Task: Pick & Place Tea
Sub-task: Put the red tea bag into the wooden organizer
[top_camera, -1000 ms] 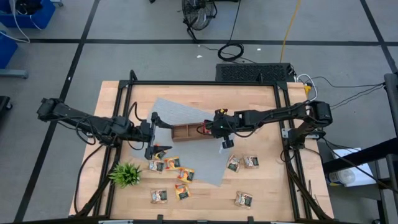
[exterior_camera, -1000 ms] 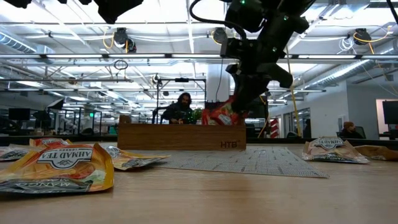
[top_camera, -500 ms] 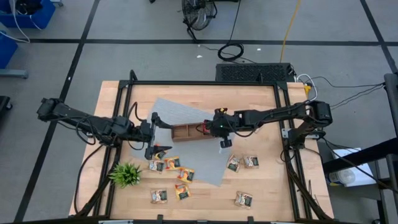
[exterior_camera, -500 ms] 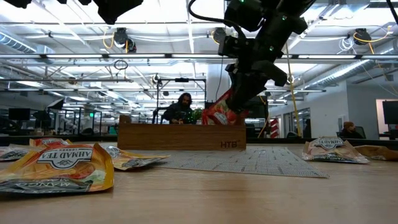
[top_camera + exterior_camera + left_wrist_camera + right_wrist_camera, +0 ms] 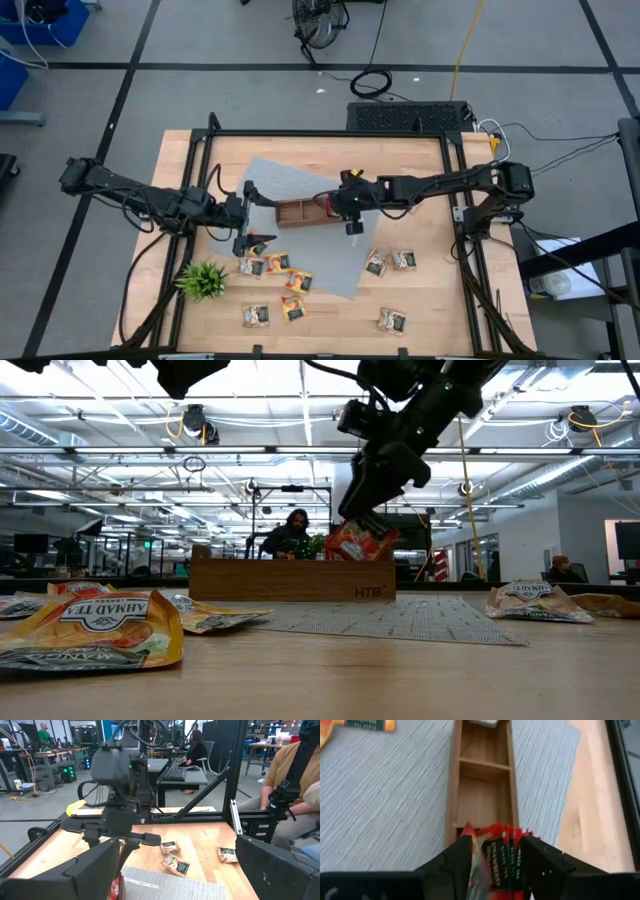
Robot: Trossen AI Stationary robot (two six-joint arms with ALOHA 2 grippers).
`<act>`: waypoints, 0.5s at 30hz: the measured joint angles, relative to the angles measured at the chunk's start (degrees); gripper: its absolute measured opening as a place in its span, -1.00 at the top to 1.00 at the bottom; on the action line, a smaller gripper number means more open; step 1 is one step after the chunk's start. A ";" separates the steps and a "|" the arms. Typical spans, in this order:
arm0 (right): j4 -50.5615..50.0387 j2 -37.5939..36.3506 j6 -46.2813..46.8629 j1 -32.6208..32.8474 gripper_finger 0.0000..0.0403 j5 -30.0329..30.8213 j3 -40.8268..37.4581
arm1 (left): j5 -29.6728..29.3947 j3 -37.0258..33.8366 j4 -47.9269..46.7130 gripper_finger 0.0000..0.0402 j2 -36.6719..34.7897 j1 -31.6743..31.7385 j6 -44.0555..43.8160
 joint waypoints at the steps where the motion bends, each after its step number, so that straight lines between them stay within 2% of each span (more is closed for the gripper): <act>1: 0.29 0.00 0.02 -0.28 0.23 -1.29 0.00 | 0.00 0.00 0.00 -0.94 0.00 0.00 -0.19; 4: 0.78 0.00 0.33 -0.73 0.26 -3.92 0.00 | 0.01 0.02 -0.02 -0.94 0.01 0.00 -0.33; 7: 0.89 0.00 0.38 -0.82 0.29 -3.83 0.00 | 0.01 0.02 -0.02 -0.94 0.00 0.00 -0.28; 15: 3.66 -3.85 -0.88 0.27 0.25 3.55 -0.01 | 0.01 0.02 -0.09 -0.94 0.01 0.00 0.70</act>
